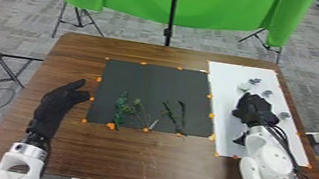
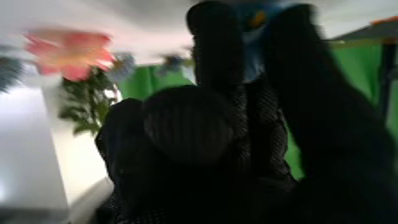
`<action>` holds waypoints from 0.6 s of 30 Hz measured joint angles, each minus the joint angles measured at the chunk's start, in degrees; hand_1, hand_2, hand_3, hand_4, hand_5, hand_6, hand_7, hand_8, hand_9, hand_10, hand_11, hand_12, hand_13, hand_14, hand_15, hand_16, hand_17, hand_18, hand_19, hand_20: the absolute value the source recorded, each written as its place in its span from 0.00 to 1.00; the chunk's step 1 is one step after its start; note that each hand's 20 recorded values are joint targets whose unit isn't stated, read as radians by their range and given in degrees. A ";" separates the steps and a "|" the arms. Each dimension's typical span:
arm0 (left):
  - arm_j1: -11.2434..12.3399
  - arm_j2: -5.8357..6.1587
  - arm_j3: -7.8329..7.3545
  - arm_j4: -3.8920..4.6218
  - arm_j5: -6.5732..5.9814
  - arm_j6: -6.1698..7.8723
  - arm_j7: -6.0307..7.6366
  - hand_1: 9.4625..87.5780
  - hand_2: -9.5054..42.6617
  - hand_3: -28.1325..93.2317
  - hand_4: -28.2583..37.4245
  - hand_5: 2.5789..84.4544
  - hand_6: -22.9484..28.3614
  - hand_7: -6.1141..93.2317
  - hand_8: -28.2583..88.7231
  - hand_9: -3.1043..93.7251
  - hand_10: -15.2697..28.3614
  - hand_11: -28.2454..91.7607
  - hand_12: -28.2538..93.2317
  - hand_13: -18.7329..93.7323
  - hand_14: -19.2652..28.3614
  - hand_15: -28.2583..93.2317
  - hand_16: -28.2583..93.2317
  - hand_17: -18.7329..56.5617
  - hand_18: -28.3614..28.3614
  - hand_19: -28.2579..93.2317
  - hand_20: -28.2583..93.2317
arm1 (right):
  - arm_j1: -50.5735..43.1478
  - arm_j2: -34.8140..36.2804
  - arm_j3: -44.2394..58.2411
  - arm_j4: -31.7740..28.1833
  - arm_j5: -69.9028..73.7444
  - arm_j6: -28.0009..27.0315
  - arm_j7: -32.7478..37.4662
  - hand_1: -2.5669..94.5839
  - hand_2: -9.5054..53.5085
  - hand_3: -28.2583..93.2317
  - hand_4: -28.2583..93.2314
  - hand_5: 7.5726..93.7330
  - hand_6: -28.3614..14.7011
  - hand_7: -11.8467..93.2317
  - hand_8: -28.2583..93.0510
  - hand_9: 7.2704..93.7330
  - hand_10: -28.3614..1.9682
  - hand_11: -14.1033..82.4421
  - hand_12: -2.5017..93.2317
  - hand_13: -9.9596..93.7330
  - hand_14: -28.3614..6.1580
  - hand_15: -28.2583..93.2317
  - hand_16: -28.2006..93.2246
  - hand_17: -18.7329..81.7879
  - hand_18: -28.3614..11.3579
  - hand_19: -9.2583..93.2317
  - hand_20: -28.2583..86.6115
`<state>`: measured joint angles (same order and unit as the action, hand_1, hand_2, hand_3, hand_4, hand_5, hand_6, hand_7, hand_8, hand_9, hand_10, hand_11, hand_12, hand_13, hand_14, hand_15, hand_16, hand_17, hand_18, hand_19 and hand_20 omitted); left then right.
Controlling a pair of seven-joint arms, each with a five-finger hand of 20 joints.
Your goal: Arrange flowers
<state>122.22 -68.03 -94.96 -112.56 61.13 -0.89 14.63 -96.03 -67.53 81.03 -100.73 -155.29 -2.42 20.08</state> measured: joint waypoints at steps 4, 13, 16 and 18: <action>0.05 0.00 0.05 0.05 -0.49 1.51 0.90 0.16 0.09 0.79 0.14 0.54 0.50 0.17 0.21 0.53 0.66 0.39 0.38 0.51 0.75 0.38 0.30 0.34 0.75 0.29 0.45 | -0.25 0.57 -0.65 0.40 -0.31 2.20 -0.49 0.73 0.00 0.60 0.14 0.89 0.65 0.28 0.32 1.00 0.66 0.26 0.39 1.00 0.81 0.72 0.48 0.85 0.47 1.00 0.74; 1.02 0.18 -1.09 0.03 -6.13 11.30 5.58 0.16 0.11 0.79 0.11 0.54 0.50 0.17 0.21 0.52 0.65 0.40 0.38 0.51 0.74 0.38 0.29 0.35 0.74 0.29 0.45 | 5.71 5.90 -8.54 -1.66 8.57 4.14 -0.80 0.72 0.00 0.60 0.15 0.89 0.65 0.28 0.32 1.00 0.66 0.25 0.40 1.00 0.83 0.73 0.48 0.86 0.48 1.00 0.75; 1.32 0.17 -1.59 0.03 -7.18 12.01 6.33 0.14 0.13 0.80 0.09 0.53 0.50 0.17 0.21 0.52 0.65 0.40 0.37 0.51 0.74 0.38 0.29 0.35 0.74 0.29 0.45 | 12.71 7.20 -15.11 -1.67 13.32 3.51 -3.30 0.71 0.00 0.61 0.15 0.89 0.66 0.28 0.32 1.00 0.66 0.25 0.40 1.00 0.83 0.73 0.48 0.86 0.49 1.00 0.76; 1.48 0.17 -1.70 0.03 -8.40 12.78 6.91 0.14 0.13 0.80 0.08 0.53 0.50 0.17 0.20 0.52 0.65 0.40 0.37 0.51 0.74 0.38 0.29 0.35 0.74 0.29 0.45 | 18.37 6.56 -19.57 -0.60 15.03 1.52 -6.95 0.71 0.00 0.61 0.14 0.88 0.67 0.28 0.32 1.00 0.67 0.25 0.40 1.00 0.84 0.73 0.48 0.86 0.49 1.00 0.76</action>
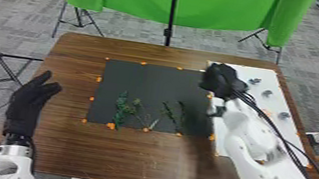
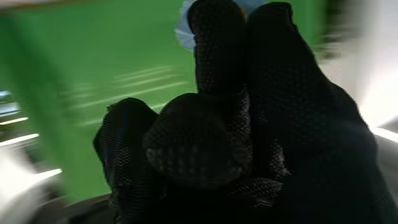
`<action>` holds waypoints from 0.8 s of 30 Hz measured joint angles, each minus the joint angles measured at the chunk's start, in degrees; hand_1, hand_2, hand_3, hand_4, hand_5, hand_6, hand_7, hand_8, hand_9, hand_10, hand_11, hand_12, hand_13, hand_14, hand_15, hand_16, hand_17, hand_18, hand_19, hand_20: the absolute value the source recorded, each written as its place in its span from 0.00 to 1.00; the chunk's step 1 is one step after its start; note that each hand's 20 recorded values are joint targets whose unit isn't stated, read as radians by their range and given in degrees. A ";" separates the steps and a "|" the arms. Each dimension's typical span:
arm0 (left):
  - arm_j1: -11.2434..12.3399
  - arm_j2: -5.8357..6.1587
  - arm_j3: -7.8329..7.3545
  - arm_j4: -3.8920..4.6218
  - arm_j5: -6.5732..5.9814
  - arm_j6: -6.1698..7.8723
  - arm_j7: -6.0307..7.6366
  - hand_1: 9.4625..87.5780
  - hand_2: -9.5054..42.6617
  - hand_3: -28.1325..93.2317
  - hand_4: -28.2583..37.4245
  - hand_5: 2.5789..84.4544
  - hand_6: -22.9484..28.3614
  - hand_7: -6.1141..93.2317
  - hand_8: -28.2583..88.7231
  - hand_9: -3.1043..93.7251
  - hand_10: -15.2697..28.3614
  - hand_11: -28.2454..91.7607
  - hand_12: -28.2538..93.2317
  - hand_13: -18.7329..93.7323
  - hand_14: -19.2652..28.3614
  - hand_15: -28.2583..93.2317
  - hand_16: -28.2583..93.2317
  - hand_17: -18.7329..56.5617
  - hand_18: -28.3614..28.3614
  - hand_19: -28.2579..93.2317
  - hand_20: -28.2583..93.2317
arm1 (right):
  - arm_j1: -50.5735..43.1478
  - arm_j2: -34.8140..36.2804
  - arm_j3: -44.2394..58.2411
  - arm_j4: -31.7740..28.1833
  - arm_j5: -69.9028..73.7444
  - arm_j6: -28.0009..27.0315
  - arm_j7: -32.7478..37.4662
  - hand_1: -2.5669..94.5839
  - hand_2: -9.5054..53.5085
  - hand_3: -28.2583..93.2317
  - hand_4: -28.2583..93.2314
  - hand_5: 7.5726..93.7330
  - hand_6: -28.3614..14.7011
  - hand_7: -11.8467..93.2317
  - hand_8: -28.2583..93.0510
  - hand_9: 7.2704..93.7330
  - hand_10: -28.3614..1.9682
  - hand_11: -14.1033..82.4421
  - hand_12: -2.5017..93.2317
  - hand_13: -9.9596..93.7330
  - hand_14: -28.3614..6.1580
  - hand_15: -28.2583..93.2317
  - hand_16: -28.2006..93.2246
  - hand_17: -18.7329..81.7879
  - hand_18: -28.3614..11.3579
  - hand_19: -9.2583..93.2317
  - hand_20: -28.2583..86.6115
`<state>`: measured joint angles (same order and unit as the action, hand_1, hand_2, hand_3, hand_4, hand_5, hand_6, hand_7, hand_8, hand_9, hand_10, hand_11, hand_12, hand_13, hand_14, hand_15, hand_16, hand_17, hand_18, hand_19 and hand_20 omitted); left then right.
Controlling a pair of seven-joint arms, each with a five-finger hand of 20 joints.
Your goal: Arrange flowers
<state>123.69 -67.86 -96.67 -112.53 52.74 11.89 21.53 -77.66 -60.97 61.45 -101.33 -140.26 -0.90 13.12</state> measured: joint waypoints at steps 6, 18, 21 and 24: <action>-0.07 -0.01 0.14 0.18 -1.41 1.41 0.76 0.09 0.25 0.78 0.01 0.50 0.53 0.15 0.20 0.51 0.65 0.40 0.37 0.51 0.74 0.38 0.29 0.35 0.74 0.29 0.45 | 14.31 -9.71 -9.76 7.51 -2.25 -9.94 -11.78 0.70 0.00 0.62 0.13 0.88 0.68 0.29 0.31 1.00 0.68 0.24 0.40 1.00 0.84 0.74 0.48 0.86 0.49 1.00 0.77; -0.55 0.39 2.18 -0.73 -2.90 7.94 -0.46 0.06 0.34 0.79 0.00 0.48 0.54 0.13 0.21 0.51 0.67 0.41 0.37 0.50 0.75 0.40 0.29 0.34 0.74 0.31 0.45 | 13.51 -30.60 -12.80 14.05 -18.72 -16.68 -21.64 0.68 0.00 0.62 0.13 0.87 0.72 0.29 0.31 0.99 0.69 0.24 0.40 1.00 0.84 0.73 0.49 0.86 0.48 1.00 0.77; -0.67 0.46 2.32 -0.71 -2.85 6.69 -0.58 0.06 0.33 0.79 0.00 0.48 0.54 0.13 0.21 0.51 0.67 0.41 0.37 0.50 0.75 0.40 0.29 0.34 0.74 0.31 0.45 | 11.34 -32.80 -12.25 15.73 -23.41 -17.82 -23.02 0.67 0.00 0.63 0.13 0.86 0.76 0.29 0.30 0.99 0.69 0.25 0.39 1.00 0.84 0.73 0.49 0.85 0.48 1.00 0.77; -0.69 0.47 2.27 -0.70 -2.81 5.64 -0.61 0.06 0.32 0.79 0.00 0.48 0.54 0.13 0.21 0.51 0.67 0.41 0.37 0.50 0.75 0.40 0.29 0.33 0.74 0.31 0.45 | 10.03 -33.39 -11.97 17.12 -25.47 -17.98 -23.10 0.65 0.00 0.63 0.12 0.84 0.77 0.27 0.29 0.98 0.68 0.26 0.38 1.00 0.84 0.73 0.50 0.85 0.47 1.00 0.77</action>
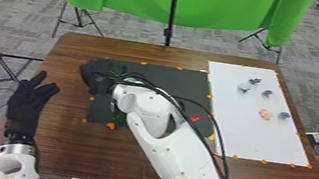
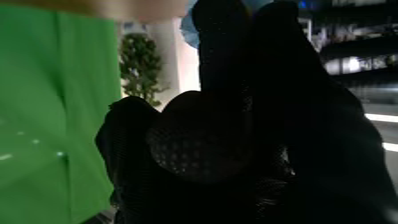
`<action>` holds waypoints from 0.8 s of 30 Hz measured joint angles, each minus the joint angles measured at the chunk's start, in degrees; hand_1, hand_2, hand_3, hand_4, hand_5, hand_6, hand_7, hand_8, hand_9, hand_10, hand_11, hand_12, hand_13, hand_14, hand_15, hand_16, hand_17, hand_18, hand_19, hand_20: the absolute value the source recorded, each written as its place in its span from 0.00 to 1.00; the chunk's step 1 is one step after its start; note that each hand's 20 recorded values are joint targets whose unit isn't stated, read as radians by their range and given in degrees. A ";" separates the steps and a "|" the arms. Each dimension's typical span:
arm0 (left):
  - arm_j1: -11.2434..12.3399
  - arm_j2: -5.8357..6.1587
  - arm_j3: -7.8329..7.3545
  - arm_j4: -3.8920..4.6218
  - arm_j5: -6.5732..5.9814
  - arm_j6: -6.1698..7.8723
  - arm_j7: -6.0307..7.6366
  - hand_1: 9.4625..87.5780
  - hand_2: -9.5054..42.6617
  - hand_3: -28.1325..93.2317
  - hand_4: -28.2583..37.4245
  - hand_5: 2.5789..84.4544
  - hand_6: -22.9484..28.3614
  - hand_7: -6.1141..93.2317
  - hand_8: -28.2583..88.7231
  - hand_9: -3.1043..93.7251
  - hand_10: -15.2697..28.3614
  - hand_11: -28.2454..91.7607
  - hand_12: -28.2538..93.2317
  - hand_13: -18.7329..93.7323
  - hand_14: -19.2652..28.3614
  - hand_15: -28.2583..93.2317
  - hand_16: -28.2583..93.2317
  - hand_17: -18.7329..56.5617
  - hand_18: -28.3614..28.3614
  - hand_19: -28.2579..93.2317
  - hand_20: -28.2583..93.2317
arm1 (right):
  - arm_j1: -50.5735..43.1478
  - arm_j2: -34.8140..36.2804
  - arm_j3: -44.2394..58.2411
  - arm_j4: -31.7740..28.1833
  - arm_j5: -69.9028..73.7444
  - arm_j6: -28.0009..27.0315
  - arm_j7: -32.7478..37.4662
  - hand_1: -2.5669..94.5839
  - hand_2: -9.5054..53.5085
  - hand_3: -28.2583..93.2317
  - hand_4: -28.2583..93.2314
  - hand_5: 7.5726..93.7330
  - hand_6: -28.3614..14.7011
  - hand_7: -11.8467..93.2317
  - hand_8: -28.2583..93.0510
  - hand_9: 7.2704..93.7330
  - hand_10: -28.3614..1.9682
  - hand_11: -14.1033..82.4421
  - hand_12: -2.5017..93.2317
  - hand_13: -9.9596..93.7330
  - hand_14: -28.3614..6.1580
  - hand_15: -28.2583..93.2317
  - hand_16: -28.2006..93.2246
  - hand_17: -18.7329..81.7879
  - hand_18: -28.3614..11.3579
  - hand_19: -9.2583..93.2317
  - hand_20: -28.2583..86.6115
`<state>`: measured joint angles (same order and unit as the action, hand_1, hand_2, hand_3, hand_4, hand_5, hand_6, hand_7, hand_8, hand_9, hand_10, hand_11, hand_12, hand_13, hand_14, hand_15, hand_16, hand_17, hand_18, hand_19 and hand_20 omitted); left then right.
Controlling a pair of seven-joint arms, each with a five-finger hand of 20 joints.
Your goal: Arrange flowers
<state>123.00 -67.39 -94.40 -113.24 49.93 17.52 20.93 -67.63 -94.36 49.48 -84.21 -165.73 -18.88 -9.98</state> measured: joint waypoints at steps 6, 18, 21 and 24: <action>0.46 -0.03 -0.50 0.00 0.09 -1.72 0.05 0.06 0.30 0.78 0.00 0.48 0.54 0.13 0.21 0.51 0.67 0.41 0.37 0.50 0.75 0.40 0.29 0.33 0.74 0.31 0.45 | -0.72 0.01 1.15 1.55 -1.47 0.06 -0.44 0.63 0.00 0.62 0.13 0.81 0.77 0.27 0.28 0.97 0.66 0.29 0.36 1.00 0.83 0.72 0.50 0.85 0.47 1.00 0.77; -1.23 0.04 0.21 0.37 0.89 -2.16 -1.31 0.07 0.26 0.79 0.00 0.48 0.54 0.13 0.21 0.51 0.67 0.41 0.37 0.50 0.75 0.40 0.29 0.33 0.74 0.31 0.45 | -1.75 1.06 2.13 1.47 -1.84 -0.18 -0.94 0.60 0.00 0.62 0.13 0.75 0.76 0.25 0.25 0.94 0.63 0.32 0.33 1.00 0.82 0.71 0.50 0.84 0.47 1.00 0.76; -1.42 0.08 0.22 0.39 0.93 -2.21 -1.50 0.07 0.25 0.79 0.00 0.48 0.54 0.13 0.21 0.51 0.67 0.41 0.37 0.50 0.75 0.40 0.29 0.33 0.74 0.31 0.45 | -2.20 1.89 2.07 1.26 -1.84 -0.64 -1.00 0.56 0.00 0.67 0.11 0.72 0.76 0.26 0.23 0.93 0.62 0.33 0.31 1.00 0.82 0.71 0.50 0.84 0.47 1.00 0.75; -1.50 0.13 0.23 0.40 0.97 -2.24 -1.66 0.07 0.25 0.79 0.00 0.48 0.54 0.13 0.21 0.51 0.66 0.41 0.37 0.50 0.75 0.40 0.29 0.33 0.74 0.31 0.45 | -2.29 3.04 1.67 0.75 -1.84 -1.19 -0.73 0.50 0.00 0.72 0.09 0.68 0.77 0.26 0.15 0.92 0.60 0.36 0.27 1.00 0.81 0.70 0.51 0.84 0.47 1.00 0.75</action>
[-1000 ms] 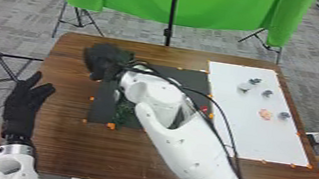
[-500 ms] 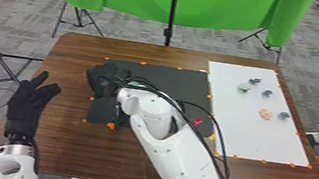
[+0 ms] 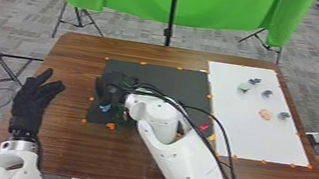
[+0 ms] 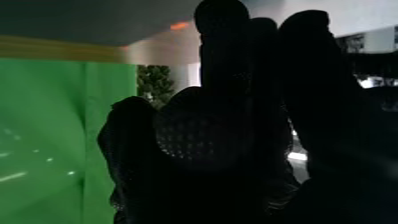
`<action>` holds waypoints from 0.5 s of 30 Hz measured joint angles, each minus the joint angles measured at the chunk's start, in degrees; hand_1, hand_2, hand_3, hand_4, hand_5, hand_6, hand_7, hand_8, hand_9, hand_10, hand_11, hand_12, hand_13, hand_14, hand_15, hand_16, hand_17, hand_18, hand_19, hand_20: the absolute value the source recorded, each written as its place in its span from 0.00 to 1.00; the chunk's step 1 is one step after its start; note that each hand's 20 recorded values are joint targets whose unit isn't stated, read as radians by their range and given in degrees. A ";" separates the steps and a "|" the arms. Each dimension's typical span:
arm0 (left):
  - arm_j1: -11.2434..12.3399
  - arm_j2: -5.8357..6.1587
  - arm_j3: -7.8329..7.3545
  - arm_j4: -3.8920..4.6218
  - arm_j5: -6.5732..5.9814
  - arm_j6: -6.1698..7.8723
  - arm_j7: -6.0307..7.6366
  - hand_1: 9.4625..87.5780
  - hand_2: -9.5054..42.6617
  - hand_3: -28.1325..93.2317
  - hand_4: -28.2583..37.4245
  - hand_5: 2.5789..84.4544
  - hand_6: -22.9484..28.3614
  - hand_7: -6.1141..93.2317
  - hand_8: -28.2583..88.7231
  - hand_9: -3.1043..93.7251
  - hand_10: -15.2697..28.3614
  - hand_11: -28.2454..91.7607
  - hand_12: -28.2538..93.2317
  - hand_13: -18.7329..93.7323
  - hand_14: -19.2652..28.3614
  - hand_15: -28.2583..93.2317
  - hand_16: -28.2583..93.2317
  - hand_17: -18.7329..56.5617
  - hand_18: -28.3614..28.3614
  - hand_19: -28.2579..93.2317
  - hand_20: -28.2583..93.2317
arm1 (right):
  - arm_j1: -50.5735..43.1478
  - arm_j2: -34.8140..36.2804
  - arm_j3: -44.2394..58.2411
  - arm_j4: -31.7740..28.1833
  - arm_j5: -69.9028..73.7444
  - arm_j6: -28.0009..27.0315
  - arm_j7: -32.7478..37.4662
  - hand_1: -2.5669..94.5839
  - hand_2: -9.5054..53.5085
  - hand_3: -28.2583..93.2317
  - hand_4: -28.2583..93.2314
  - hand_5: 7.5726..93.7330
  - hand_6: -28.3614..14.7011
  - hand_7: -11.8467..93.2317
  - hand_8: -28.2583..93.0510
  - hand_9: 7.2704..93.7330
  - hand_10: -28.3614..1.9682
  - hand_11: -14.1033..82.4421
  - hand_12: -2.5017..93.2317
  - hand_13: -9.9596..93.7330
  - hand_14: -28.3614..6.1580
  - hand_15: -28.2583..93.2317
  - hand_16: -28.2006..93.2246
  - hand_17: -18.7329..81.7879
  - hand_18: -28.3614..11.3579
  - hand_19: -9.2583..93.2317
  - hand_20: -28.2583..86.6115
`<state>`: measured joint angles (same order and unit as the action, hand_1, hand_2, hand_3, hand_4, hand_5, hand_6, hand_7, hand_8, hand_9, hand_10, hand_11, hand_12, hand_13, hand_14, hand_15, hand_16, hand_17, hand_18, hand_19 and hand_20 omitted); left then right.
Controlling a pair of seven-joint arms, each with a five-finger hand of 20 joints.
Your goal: Arrange flowers
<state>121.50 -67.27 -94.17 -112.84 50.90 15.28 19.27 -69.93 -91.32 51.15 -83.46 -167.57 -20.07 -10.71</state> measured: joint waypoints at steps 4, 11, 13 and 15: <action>-0.03 0.04 0.01 0.01 0.09 -0.16 -0.24 0.08 0.24 0.78 0.00 0.48 0.54 0.13 0.21 0.51 0.67 0.41 0.37 0.50 0.75 0.40 0.29 0.33 0.75 0.31 0.45 | 0.32 1.90 -1.00 -1.30 1.46 -0.75 1.67 0.47 0.00 0.72 0.09 0.66 0.75 0.26 0.14 0.91 0.59 0.37 0.25 1.00 0.81 0.70 0.51 0.84 0.47 1.00 0.75; 0.03 0.04 -0.07 -0.01 0.38 -0.69 -0.68 0.09 0.23 0.79 0.00 0.48 0.53 0.13 0.21 0.52 0.67 0.41 0.37 0.50 0.75 0.40 0.29 0.33 0.75 0.31 0.45 | 2.21 8.10 -3.60 -8.00 18.13 0.95 11.33 0.44 0.00 0.72 0.09 0.66 0.73 0.25 0.15 0.88 0.56 0.37 0.25 0.98 0.77 0.68 0.51 0.82 0.45 1.00 0.74; 0.03 0.04 -0.14 -0.03 0.55 -0.85 -0.95 0.10 0.22 0.79 0.00 0.48 0.53 0.14 0.21 0.52 0.67 0.41 0.37 0.50 0.75 0.40 0.29 0.33 0.75 0.32 0.45 | 2.40 11.29 -3.42 -12.42 25.30 6.02 15.09 0.43 0.00 0.72 0.09 0.63 0.70 0.24 0.16 0.82 0.52 0.35 0.25 0.94 0.73 0.68 0.51 0.78 0.43 1.00 0.73; 0.08 0.04 -0.29 -0.08 0.73 -0.88 -1.16 0.10 0.22 0.79 0.00 0.48 0.53 0.14 0.21 0.52 0.67 0.41 0.37 0.50 0.75 0.40 0.29 0.32 0.75 0.32 0.45 | 2.20 14.62 -1.68 -17.22 30.09 12.09 17.63 0.41 0.00 0.72 0.10 0.61 0.69 0.23 0.16 0.79 0.49 0.34 0.25 0.92 0.70 0.68 0.51 0.76 0.42 1.00 0.72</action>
<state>121.58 -67.23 -94.46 -112.92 51.63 14.40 18.10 -67.73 -76.70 49.47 -100.68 -137.48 -7.98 6.93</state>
